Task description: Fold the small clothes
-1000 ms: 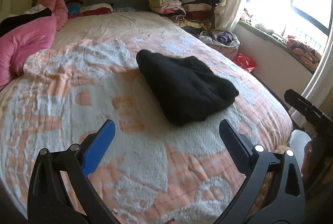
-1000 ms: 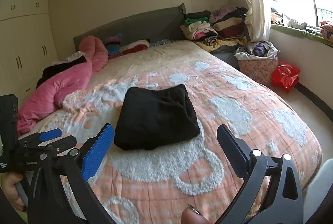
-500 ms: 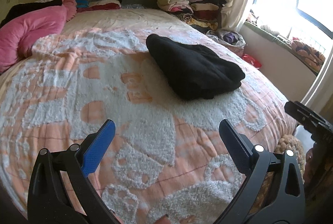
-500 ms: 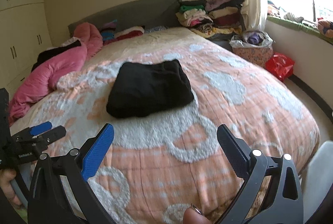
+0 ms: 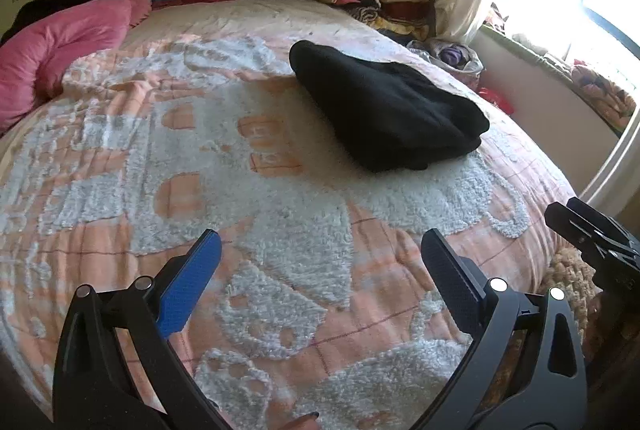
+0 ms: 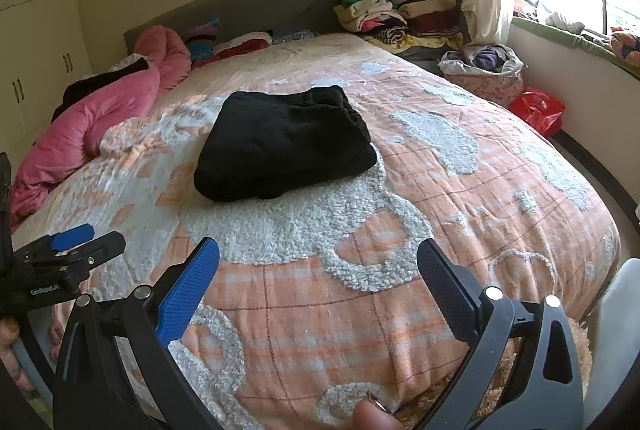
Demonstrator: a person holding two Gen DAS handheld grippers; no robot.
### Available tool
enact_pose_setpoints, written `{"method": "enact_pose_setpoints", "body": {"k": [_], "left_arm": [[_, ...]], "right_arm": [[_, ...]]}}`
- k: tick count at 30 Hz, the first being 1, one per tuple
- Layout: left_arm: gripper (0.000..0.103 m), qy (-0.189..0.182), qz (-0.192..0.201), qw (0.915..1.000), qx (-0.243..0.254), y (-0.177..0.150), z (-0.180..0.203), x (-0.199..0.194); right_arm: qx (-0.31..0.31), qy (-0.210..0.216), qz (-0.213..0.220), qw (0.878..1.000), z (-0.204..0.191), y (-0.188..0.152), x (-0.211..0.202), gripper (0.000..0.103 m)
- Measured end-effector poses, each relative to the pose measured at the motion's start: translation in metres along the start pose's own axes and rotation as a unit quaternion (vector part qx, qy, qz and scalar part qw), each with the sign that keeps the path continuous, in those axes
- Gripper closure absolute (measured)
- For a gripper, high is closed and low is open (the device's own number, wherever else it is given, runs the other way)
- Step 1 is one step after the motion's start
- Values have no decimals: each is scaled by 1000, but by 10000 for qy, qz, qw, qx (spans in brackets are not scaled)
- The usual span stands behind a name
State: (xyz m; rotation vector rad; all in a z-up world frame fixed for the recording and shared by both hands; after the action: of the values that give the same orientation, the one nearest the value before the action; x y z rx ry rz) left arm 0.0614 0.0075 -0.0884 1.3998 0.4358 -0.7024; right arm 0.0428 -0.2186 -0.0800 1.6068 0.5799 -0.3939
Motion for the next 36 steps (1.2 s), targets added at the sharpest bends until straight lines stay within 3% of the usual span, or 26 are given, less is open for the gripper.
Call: {"method": "enact_pose_setpoints", "body": {"k": [36], "left_arm": [[9, 75, 49, 9999, -91, 4, -4, -6]], "right_arm": [[-49, -38, -42, 10000, 2, -1, 5, 4]]}}
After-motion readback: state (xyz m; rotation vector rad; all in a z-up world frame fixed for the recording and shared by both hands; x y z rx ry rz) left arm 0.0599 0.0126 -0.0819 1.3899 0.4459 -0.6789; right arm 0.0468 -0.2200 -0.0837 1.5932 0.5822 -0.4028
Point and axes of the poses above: each gripper's, at about its wrist camera, not at the fingertips, and x roughly the way its jaws point, z to its right, y to its top, the point moved 7 cm from there along x, roughly the way its jaws point, and after that the axes turned 2 degrees about x, right-handed, at the moved point
